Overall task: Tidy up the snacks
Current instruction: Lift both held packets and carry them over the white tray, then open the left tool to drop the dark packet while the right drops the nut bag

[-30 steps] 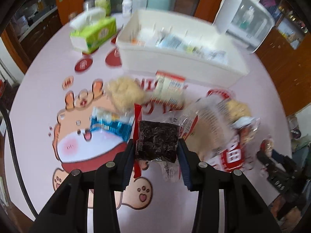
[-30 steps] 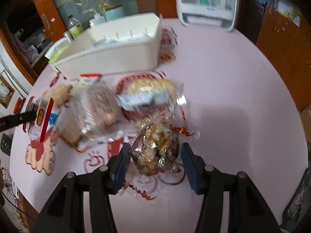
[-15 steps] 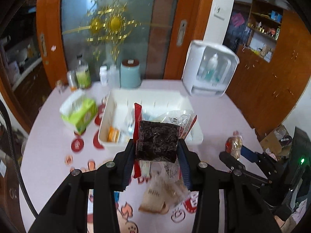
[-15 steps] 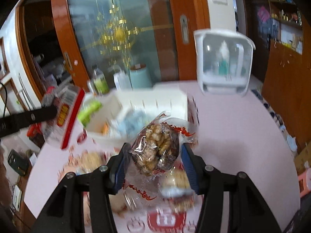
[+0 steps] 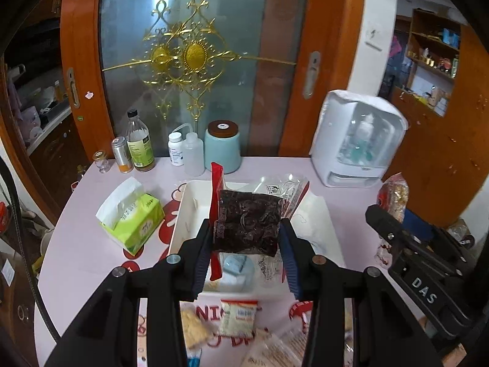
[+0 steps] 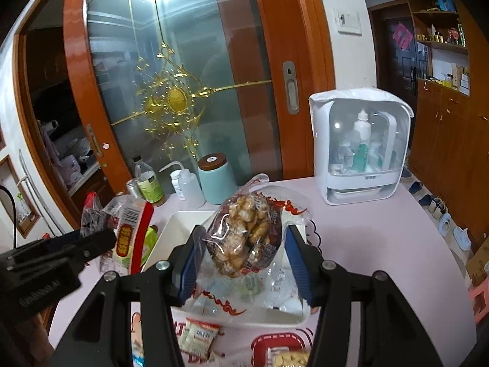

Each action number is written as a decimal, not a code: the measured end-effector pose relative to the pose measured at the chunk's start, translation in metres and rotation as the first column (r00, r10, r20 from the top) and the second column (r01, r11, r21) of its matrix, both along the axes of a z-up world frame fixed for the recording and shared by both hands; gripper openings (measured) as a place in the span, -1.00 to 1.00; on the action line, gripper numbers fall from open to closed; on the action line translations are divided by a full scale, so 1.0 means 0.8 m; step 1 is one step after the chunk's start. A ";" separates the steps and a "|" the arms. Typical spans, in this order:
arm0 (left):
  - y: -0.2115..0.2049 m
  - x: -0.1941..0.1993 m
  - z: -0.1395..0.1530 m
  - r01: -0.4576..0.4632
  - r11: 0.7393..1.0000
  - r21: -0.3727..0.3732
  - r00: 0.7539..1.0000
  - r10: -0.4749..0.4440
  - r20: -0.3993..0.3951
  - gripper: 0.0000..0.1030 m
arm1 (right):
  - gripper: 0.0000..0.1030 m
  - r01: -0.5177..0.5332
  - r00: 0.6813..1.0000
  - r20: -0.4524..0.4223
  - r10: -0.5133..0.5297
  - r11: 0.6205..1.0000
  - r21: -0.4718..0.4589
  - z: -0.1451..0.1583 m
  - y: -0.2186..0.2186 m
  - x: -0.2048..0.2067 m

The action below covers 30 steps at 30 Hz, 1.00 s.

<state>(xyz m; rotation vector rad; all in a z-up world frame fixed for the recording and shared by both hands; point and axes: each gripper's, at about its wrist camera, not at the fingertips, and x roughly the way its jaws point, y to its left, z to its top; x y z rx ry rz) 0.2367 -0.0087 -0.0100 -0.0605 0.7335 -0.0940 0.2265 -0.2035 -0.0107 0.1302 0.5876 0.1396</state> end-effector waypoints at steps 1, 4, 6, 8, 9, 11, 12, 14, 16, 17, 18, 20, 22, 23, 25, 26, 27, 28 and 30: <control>0.000 0.011 -0.006 -0.008 1.000 0.006 1.000 0.008 -0.008 -0.21 | 0.04 0.006 1.000 -0.007 -0.006 1.000 -0.001 -0.003 0.003 0.007; -0.002 0.040 -0.029 -0.024 0.999 0.022 0.999 0.025 -0.041 -0.21 | 0.04 0.014 0.999 -0.046 -0.015 1.000 -0.019 -0.019 0.014 0.029; -0.004 0.057 -0.046 -0.030 0.999 0.029 0.997 0.032 -0.070 -0.21 | 0.05 0.008 0.997 -0.074 -0.011 0.999 -0.043 -0.034 0.022 0.041; -0.006 0.074 -0.066 -0.030 0.998 0.048 0.994 0.035 -0.100 -0.21 | 0.05 0.002 0.995 -0.098 -0.009 0.997 -0.079 -0.048 0.031 0.049; -0.007 0.079 -0.074 -0.032 0.998 0.056 0.993 0.038 -0.111 -0.21 | 0.05 -0.004 0.993 -0.115 -0.007 0.996 -0.093 -0.057 0.035 0.054; -0.008 0.092 -0.091 -0.031 0.997 0.071 0.990 0.040 -0.138 -0.21 | 0.06 -0.013 0.990 -0.142 -0.003 0.993 -0.114 -0.073 0.040 0.062; -0.008 0.095 -0.095 -0.032 0.997 0.076 0.989 0.043 -0.143 -0.21 | 0.06 -0.015 0.988 -0.153 -0.005 0.991 -0.132 -0.082 0.043 0.065; -0.009 0.105 -0.107 -0.030 0.995 0.095 0.986 0.045 -0.160 -0.20 | 0.07 -0.037 0.983 -0.184 0.008 0.988 -0.152 -0.098 0.048 0.073; -0.009 0.111 -0.116 -0.029 0.994 0.108 0.984 0.048 -0.172 -0.17 | 0.10 -0.058 0.977 -0.213 0.029 0.989 -0.133 -0.108 0.048 0.078; -0.009 0.114 -0.121 -0.022 0.994 0.110 0.982 0.042 -0.183 -0.14 | 0.15 -0.074 0.974 -0.224 0.045 0.990 -0.120 -0.112 0.048 0.079; -0.009 0.115 -0.124 -0.020 0.994 0.112 0.980 0.042 -0.193 -0.07 | 0.17 -0.085 0.971 -0.233 0.057 0.990 -0.112 -0.116 0.048 0.081; -0.006 0.117 -0.128 -0.030 0.992 0.120 0.978 0.054 -0.203 0.49 | 0.34 -0.086 0.973 -0.222 0.057 0.989 -0.123 -0.118 0.051 0.080; 0.000 0.114 -0.124 -0.061 0.990 0.129 0.979 0.085 -0.184 0.68 | 0.47 -0.091 0.977 -0.203 0.063 0.987 -0.136 -0.115 0.054 0.076; 0.002 0.110 -0.119 -0.062 0.990 0.125 0.983 0.082 -0.164 0.68 | 0.51 -0.097 0.978 -0.197 0.069 0.986 -0.132 -0.113 0.054 0.074; 0.005 0.105 -0.113 -0.061 0.989 0.134 0.985 0.081 -0.154 0.68 | 0.51 -0.095 0.979 -0.191 0.070 0.988 -0.125 -0.109 0.054 0.070; 0.006 0.101 -0.109 -0.066 0.987 0.144 0.986 0.087 -0.143 0.68 | 0.51 -0.096 0.979 -0.188 0.073 0.988 -0.118 -0.107 0.053 0.068; 0.007 0.098 -0.105 -0.067 0.987 0.148 0.987 0.087 -0.134 0.68 | 0.51 -0.097 0.979 -0.188 0.075 0.989 -0.111 -0.105 0.052 0.066; 0.008 0.094 -0.101 -0.066 0.986 0.151 0.988 0.086 -0.127 0.68 | 0.51 -0.100 0.979 -0.188 0.079 0.990 -0.104 -0.103 0.052 0.064; 0.011 0.085 -0.093 -0.076 0.984 0.161 0.990 0.094 -0.107 0.68 | 0.51 -0.105 0.979 -0.183 0.087 0.990 -0.091 -0.098 0.052 0.057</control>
